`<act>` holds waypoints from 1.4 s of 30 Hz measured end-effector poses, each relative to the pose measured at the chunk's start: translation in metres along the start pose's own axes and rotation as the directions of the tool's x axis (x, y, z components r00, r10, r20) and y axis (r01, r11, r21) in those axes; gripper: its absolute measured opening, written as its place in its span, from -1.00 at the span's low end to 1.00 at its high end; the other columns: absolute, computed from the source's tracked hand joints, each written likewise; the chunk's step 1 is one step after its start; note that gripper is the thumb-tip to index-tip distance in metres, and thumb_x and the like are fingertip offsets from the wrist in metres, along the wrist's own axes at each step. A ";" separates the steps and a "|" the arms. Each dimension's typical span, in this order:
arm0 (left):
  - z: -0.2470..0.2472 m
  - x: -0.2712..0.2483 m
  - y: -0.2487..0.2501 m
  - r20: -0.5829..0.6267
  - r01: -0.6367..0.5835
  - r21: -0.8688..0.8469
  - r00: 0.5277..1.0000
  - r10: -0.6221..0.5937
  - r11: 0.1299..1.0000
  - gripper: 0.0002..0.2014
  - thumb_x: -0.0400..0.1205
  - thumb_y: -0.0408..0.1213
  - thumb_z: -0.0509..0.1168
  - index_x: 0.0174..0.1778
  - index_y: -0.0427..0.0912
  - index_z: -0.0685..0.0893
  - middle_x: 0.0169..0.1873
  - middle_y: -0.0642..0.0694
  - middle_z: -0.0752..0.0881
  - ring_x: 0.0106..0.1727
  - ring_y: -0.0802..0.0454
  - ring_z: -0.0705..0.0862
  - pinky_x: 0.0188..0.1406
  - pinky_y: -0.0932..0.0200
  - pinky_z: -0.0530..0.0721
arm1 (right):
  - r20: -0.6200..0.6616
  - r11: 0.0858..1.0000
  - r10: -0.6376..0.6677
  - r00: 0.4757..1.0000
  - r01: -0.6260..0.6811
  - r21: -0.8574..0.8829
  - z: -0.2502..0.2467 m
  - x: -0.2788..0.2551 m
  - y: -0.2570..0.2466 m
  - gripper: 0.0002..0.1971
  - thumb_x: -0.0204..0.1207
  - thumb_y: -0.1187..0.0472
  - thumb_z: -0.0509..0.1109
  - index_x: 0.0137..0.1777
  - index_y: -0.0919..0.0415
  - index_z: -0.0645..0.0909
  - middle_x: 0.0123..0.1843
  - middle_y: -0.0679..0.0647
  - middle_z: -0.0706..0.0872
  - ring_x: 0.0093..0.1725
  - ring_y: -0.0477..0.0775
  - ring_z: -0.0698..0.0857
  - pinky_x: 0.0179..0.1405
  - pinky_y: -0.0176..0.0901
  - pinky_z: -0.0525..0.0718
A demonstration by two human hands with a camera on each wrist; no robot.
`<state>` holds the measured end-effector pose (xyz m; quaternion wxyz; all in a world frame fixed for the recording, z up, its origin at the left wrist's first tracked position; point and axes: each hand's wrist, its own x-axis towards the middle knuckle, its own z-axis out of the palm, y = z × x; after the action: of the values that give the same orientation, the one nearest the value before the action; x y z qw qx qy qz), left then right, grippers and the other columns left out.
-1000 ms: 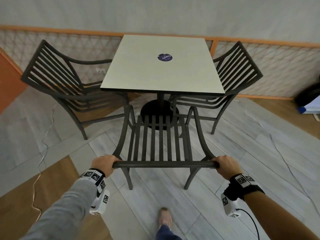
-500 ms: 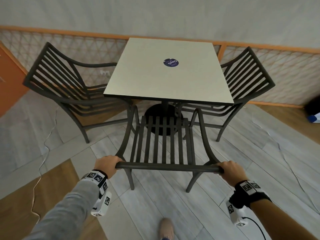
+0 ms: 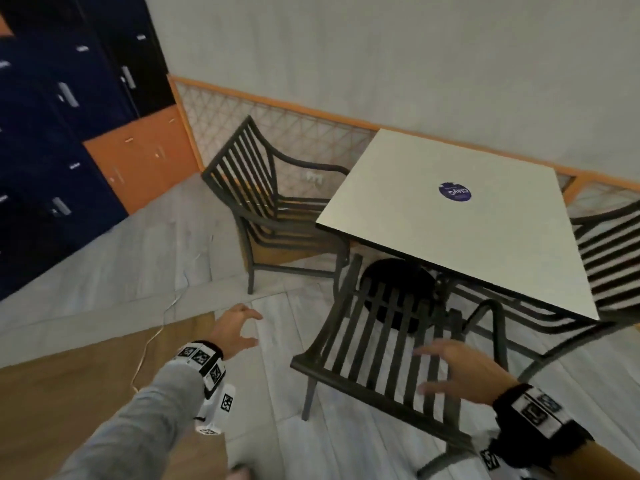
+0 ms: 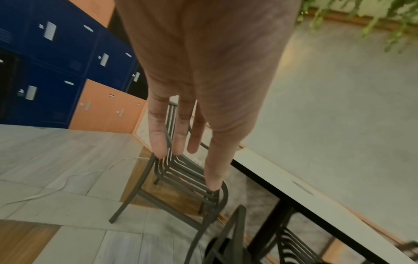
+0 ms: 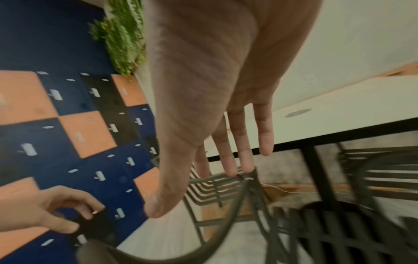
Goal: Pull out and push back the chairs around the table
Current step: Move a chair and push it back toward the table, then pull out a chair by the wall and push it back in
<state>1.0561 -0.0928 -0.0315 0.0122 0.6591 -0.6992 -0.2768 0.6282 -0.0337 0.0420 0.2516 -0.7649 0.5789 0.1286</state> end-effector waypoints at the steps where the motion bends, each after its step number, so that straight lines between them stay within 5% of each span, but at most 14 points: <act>1: -0.010 0.001 -0.012 -0.023 0.015 -0.004 1.000 -0.015 1.000 -0.51 0.45 -0.19 0.49 0.31 -0.04 0.59 0.29 -0.12 0.53 0.29 -0.09 0.55 0.24 0.14 0.50 | -0.012 0.999 -0.049 0.999 0.050 0.004 -0.006 0.020 -0.015 -0.25 0.25 -0.50 0.26 0.44 -0.25 0.36 0.45 -0.14 0.48 0.36 -0.09 0.51 0.37 -0.12 0.49; 7: -0.082 0.016 -0.104 -0.114 0.086 -0.057 0.989 -0.093 0.995 -0.70 0.55 -0.26 0.38 0.20 -0.02 0.65 0.14 -0.04 0.62 0.12 0.03 0.60 0.11 0.23 0.54 | -0.139 0.977 -0.210 0.968 0.212 0.005 -0.033 0.150 -0.135 -0.59 0.44 -0.25 0.32 0.25 -0.16 0.53 0.18 -0.12 0.66 0.17 -0.09 0.62 0.15 -0.16 0.59; 12: -0.152 0.046 -0.205 -0.160 0.120 -0.069 0.979 -0.129 0.990 -0.84 0.56 -0.27 0.35 -0.02 0.09 0.67 -0.12 0.02 0.72 -0.08 0.11 0.67 0.00 0.24 0.67 | -0.225 0.985 -0.140 0.964 0.160 0.071 -0.050 0.260 -0.259 -0.71 0.45 -0.13 0.35 0.13 -0.09 0.61 -0.02 -0.07 0.71 0.06 -0.01 0.66 0.06 -0.10 0.59; 16: -0.204 0.081 -0.276 -0.116 0.157 -0.034 0.980 -0.160 0.987 -0.87 0.56 -0.27 0.32 -0.06 0.03 0.72 -0.24 0.06 0.70 -0.19 0.15 0.68 -0.25 0.48 0.52 | -0.219 0.972 -0.078 0.973 0.123 0.199 -0.058 0.333 -0.354 -0.87 0.44 -0.07 0.34 -0.09 -0.11 0.63 -0.32 -0.17 0.62 -0.03 -0.02 0.71 0.00 -0.09 0.65; 20: -0.257 0.144 -0.329 -0.066 0.165 0.074 0.985 -0.160 0.984 -0.87 0.57 -0.25 0.31 -0.07 0.05 0.72 -0.20 0.07 0.71 -0.14 0.12 0.72 -0.13 0.36 0.63 | -0.198 0.948 -0.009 0.980 0.071 0.311 -0.070 0.410 -0.420 -0.91 0.43 -0.01 0.34 -0.12 -0.09 0.63 -0.29 -0.14 0.70 -0.02 0.03 0.74 -0.09 -0.15 0.65; 21: -0.284 0.202 -0.356 -0.038 0.111 0.141 0.994 -0.107 0.984 -0.85 0.57 -0.25 0.29 -0.02 0.01 0.73 -0.14 0.03 0.73 -0.09 0.09 0.73 -0.06 0.29 0.67 | -0.218 0.923 0.027 0.976 0.060 0.381 -0.078 0.461 -0.437 -0.86 0.44 0.00 0.34 -0.03 -0.07 0.64 -0.21 -0.09 0.74 -0.01 0.05 0.74 -0.06 -0.14 0.66; 26: -0.331 0.270 -0.356 0.022 0.031 0.366 0.999 -0.042 0.930 -0.75 0.59 -0.29 0.19 0.12 -0.05 0.69 0.16 -0.13 0.70 0.14 -0.08 0.69 0.15 0.06 0.67 | -0.307 0.903 0.070 0.949 0.071 0.424 -0.108 0.515 -0.461 -0.64 0.49 0.04 0.34 0.28 0.02 0.49 0.08 0.12 0.71 0.14 0.23 0.68 0.02 -0.01 0.62; 30: -0.375 0.387 -0.339 0.065 -0.156 0.530 0.987 0.144 0.833 -0.69 0.63 -0.31 0.14 0.27 -0.07 0.58 0.30 -0.12 0.61 0.28 -0.12 0.61 0.23 0.01 0.61 | -0.390 0.881 0.166 0.906 0.041 0.471 -0.152 0.610 -0.464 -0.53 0.52 0.10 0.33 0.40 0.16 0.37 0.23 0.24 0.64 0.20 0.29 0.64 0.12 0.10 0.63; 36: -0.414 0.533 -0.288 0.212 -0.500 0.701 0.827 0.521 0.508 -0.25 0.52 -0.60 0.16 0.60 -0.03 0.15 0.61 -0.09 0.24 0.60 -0.09 0.28 0.44 -0.18 0.43 | -0.273 0.836 0.367 0.889 -0.187 0.516 -0.195 0.728 -0.458 -0.28 0.50 -0.02 0.35 0.56 0.18 0.11 0.36 0.28 0.53 0.28 0.34 0.59 0.19 0.18 0.61; 39: -0.424 0.594 -0.271 0.300 -0.553 0.724 0.790 0.535 0.411 -0.09 0.49 -0.65 0.20 0.64 0.08 -0.05 0.70 0.00 -0.03 0.69 -0.07 0.04 0.56 -0.27 0.32 | -0.192 0.822 0.406 0.894 -0.265 0.505 -0.201 0.754 -0.455 -0.25 0.58 -0.02 0.25 0.63 0.14 -0.08 0.35 0.31 0.57 0.26 0.33 0.61 0.18 0.14 0.58; 42: -0.432 0.651 -0.261 0.387 -0.608 0.721 0.751 0.534 0.332 -0.04 0.51 -0.65 0.21 0.61 0.27 -0.06 0.69 0.06 -0.17 0.71 -0.08 -0.07 0.58 -0.33 0.25 | -0.155 0.802 0.399 0.904 -0.263 0.537 -0.201 0.765 -0.449 -0.27 0.56 -0.09 0.22 0.62 0.09 -0.06 0.27 0.29 0.63 0.14 0.35 0.66 0.05 0.10 0.60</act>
<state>1.3748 -0.8518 0.0022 -0.2240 0.2867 -0.9285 0.0735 1.2624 -0.6777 -0.0565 0.3375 -0.5684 0.7454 -0.0861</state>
